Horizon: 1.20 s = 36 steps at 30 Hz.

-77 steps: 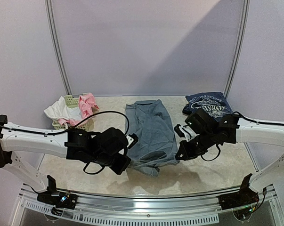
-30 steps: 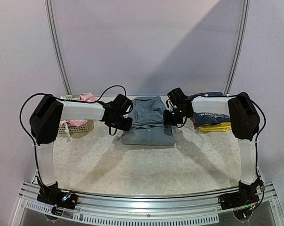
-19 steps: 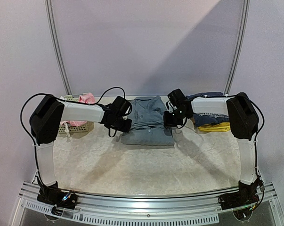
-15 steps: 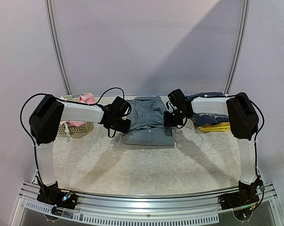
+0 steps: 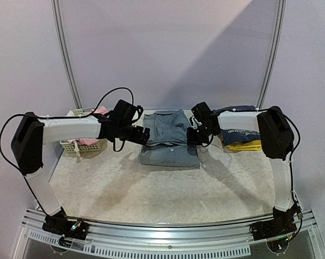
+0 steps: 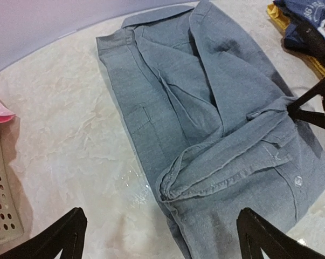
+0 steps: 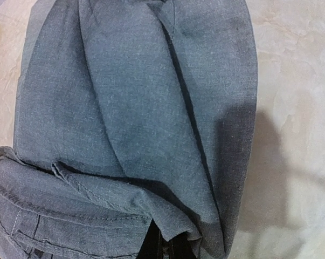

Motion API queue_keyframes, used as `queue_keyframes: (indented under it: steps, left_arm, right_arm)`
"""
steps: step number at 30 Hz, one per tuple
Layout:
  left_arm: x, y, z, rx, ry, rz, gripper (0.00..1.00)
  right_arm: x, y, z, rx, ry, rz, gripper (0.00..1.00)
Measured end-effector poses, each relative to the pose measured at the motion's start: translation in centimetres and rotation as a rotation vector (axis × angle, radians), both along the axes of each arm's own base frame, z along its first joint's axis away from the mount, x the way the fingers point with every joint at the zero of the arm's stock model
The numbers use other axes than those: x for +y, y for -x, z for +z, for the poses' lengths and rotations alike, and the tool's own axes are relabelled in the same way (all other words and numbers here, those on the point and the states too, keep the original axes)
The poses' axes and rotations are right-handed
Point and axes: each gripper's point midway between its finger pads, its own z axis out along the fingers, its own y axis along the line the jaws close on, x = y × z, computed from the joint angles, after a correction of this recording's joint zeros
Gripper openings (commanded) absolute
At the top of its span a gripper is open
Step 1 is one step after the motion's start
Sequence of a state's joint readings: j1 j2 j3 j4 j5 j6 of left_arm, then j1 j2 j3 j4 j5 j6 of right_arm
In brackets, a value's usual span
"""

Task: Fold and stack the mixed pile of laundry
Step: Fold the rectangle-folded shirt at the center of the board.

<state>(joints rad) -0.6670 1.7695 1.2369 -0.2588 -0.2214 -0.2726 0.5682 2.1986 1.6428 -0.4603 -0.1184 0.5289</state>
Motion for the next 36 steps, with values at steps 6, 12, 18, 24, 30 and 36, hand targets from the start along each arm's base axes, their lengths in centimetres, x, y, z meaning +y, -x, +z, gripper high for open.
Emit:
queue_keyframes:
  steps: [6,12,18,24,30,36]
  left_arm:
    - [-0.1,3.6,1.9,-0.044,0.03,-0.077,0.82]
    - [-3.0,8.2,1.3,-0.038,0.013,-0.238,0.64]
    - [-5.6,11.2,0.4,-0.023,0.01,-0.353,0.51]
    - [-6.7,10.8,-2.3,0.01,0.002,-0.362,0.37]
    - [-8.0,9.7,-3.6,0.02,-0.006,-0.364,0.31]
    - [-8.6,8.4,-6.3,0.015,-0.048,-0.344,0.26]
  right_arm:
    - [0.2,0.2,0.0,0.009,-0.013,0.009,0.03]
    - [0.3,0.3,-0.2,0.018,-0.015,0.009,0.03]
    - [0.3,0.4,-1.2,0.037,-0.013,0.01,0.03]
    - [0.4,0.5,-1.3,0.041,-0.014,0.009,0.03]
    - [0.4,0.4,-1.3,0.04,-0.016,0.006,0.03]
    - [0.5,0.3,-1.2,0.036,-0.02,0.006,0.03]
